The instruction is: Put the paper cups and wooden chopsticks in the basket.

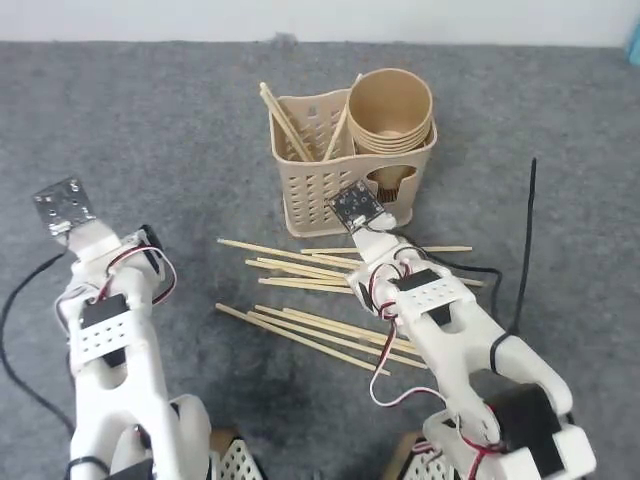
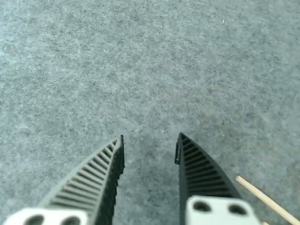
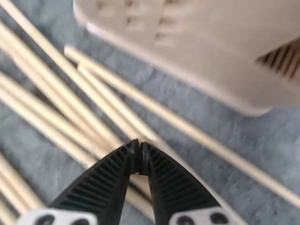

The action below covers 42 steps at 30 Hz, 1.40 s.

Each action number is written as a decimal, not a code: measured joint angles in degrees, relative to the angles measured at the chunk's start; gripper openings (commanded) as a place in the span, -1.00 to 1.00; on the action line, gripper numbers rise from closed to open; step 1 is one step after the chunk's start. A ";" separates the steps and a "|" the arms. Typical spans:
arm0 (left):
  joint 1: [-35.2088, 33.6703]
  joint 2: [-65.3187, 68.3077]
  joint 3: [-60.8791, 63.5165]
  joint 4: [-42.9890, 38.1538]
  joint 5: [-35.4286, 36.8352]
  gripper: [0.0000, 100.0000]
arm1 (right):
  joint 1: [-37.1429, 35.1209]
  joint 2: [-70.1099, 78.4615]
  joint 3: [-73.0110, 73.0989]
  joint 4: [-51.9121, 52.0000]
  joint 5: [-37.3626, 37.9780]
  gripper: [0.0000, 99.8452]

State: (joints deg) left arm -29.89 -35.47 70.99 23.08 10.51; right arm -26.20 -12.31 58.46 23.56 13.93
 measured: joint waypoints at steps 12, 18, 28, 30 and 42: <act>0.00 0.00 0.00 0.00 0.00 -0.66 | -6.77 -18.73 0.00 15.74 0.26 -0.76; 0.00 0.00 0.00 0.00 0.00 -0.66 | -10.64 -18.81 0.00 16.00 0.26 -0.70; -0.88 0.00 0.00 0.00 0.09 -0.66 | -17.32 -3.43 0.00 8.00 0.26 -0.87; -0.97 0.00 0.00 0.00 0.09 -0.66 | -17.05 -1.32 -0.09 5.63 0.26 -0.87; -1.05 0.00 0.00 0.00 0.09 -0.66 | -17.41 1.41 -5.27 9.41 0.26 -0.65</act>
State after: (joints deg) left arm -30.95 -35.47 70.99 23.08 10.59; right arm -43.60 -10.90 53.19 32.97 14.20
